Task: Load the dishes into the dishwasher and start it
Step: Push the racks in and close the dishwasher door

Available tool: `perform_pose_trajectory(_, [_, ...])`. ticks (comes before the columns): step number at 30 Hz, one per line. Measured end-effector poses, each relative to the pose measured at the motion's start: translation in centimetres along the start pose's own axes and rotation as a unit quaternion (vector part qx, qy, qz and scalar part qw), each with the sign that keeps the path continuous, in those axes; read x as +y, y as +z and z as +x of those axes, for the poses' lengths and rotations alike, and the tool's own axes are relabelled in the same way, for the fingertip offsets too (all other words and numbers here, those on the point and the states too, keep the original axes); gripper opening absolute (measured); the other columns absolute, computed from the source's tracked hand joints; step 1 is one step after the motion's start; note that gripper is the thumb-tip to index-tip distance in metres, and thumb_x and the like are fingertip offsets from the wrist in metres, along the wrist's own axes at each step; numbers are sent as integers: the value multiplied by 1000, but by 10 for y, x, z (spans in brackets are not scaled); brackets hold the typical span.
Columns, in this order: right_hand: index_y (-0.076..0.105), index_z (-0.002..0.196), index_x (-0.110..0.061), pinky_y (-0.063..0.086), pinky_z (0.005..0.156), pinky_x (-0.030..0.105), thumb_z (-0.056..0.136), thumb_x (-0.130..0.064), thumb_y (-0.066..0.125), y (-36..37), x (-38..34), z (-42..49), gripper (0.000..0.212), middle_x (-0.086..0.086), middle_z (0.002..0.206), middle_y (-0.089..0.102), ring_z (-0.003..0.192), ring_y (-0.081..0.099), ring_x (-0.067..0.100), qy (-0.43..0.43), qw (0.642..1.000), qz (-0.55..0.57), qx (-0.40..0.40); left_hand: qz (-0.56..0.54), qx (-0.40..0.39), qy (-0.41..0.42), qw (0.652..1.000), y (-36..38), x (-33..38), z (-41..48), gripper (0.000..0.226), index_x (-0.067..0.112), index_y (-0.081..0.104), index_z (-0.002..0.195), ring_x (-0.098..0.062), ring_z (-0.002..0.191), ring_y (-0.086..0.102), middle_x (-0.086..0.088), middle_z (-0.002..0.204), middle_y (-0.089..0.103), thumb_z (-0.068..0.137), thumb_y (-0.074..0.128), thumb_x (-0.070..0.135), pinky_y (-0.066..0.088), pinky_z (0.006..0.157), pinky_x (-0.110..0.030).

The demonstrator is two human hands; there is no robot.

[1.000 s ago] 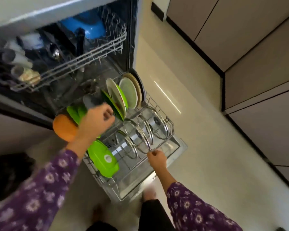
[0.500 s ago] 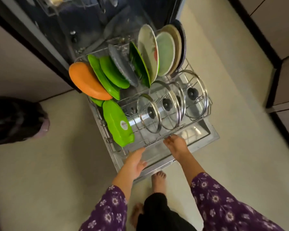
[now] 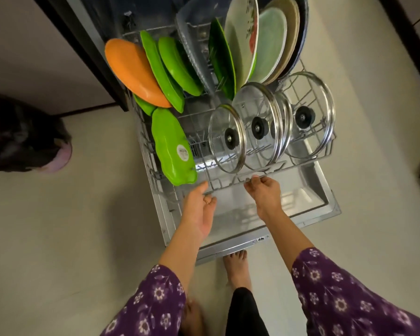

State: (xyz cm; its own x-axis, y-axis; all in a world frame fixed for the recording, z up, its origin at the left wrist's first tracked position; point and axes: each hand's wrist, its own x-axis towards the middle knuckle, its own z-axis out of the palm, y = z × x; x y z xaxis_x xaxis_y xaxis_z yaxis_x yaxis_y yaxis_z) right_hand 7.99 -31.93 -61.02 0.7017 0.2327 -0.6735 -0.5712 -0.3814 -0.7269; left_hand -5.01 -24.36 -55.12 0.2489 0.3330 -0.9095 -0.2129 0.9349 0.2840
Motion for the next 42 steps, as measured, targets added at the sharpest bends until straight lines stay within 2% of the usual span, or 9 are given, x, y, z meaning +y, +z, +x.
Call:
perform_pose_trajectory(6, [55, 58, -8, 56, 78, 37, 91, -9, 60, 41, -30, 44, 33, 4, 58, 56, 62, 59, 18, -38, 996, -80, 28, 4, -29, 61, 998, 27, 40, 27, 7, 16, 57, 92, -21, 97, 48, -7, 98, 53, 95, 54, 11, 41, 101, -33])
perform_pose_trajectory(15, [59, 66, -6, 58, 79, 41, 86, -2, 64, 110, -97, 102, 20, 7, 66, 60, 61, 60, 19, -46, 996, -72, -14, -21, -55, 123, 991, 71, 111, 83, 5, 14, 56, 98, -20, 105, 56, -6, 107, 55, 94, 54, 11, 31, 112, -39])
perform_pose_trajectory(20, [60, 70, -4, 58, 79, 39, 86, -10, 66, 150, -131, 135, 18, 10, 71, 65, 69, 66, 23, -53, 991, -119, -24, -8, -59, 157, 986, 95, 153, 108, 44, 7, 46, 134, -25, 124, 45, -11, 131, 48, 92, 58, 11, 28, 115, -42])
perform_pose_trajectory(26, [56, 75, -1, 58, 79, 42, 88, -9, 65, 198, -172, 170, 18, 7, 68, 60, 68, 62, 22, -55, 991, -112, -43, 17, -59, 188, 980, 124, 198, 142, 9, 16, 57, 86, -11, 74, 41, 0, 80, 44, 91, 58, 9, 32, 113, -38])
perform_pose_trajectory(28, [59, 92, -1, 58, 69, 33, 90, -10, 61, 211, -184, 182, 10, 8, 78, 62, 72, 63, 21, -60, 991, -109, -56, 31, -63, 200, 977, 132, 209, 152, 8, 14, 59, 83, -10, 78, 46, -1, 81, 48, 90, 59, 10, 35, 112, -37])
perform_pose_trajectory(31, [61, 99, -4, 57, 66, 27, 89, -13, 63, 228, -203, 199, 14, 9, 90, 66, 75, 67, 18, -62, 989, -122, -59, 44, -87, 206, 974, 142, 226, 163, 7, 16, 60, 87, -14, 116, 49, -4, 115, 59, 91, 58, 11, 41, 104, -30])
perform_pose_trajectory(35, [55, 78, -6, 59, 77, 36, 86, -16, 68, 251, -223, 215, 18, 8, 76, 63, 73, 67, 21, -71, 986, -137, -61, 47, -95, 218, 970, 157, 250, 179, 11, 20, 57, 86, -12, 86, 45, -4, 96, 51, 92, 55, 11, 41, 86, -25])
perform_pose_trajectory(39, [60, 101, 0, 59, 78, 38, 87, -17, 68, 268, -239, 227, 23, 12, 92, 69, 82, 71, 23, -82, 980, -161, -81, 75, -82, 239, 965, 171, 262, 194, 12, 22, 57, 90, -3, 84, 50, 7, 90, 56, 93, 55, 11, 36, 102, -25])
perform_pose_trajectory(42, [61, 108, 2, 57, 83, 37, 86, -16, 68, 280, -253, 236, 29, 13, 97, 70, 85, 71, 25, -84, 975, -183, -91, 91, -80, 255, 959, 179, 273, 200, 12, 21, 58, 85, -6, 78, 51, 3, 84, 56, 93, 56, 12, 42, 87, -23])
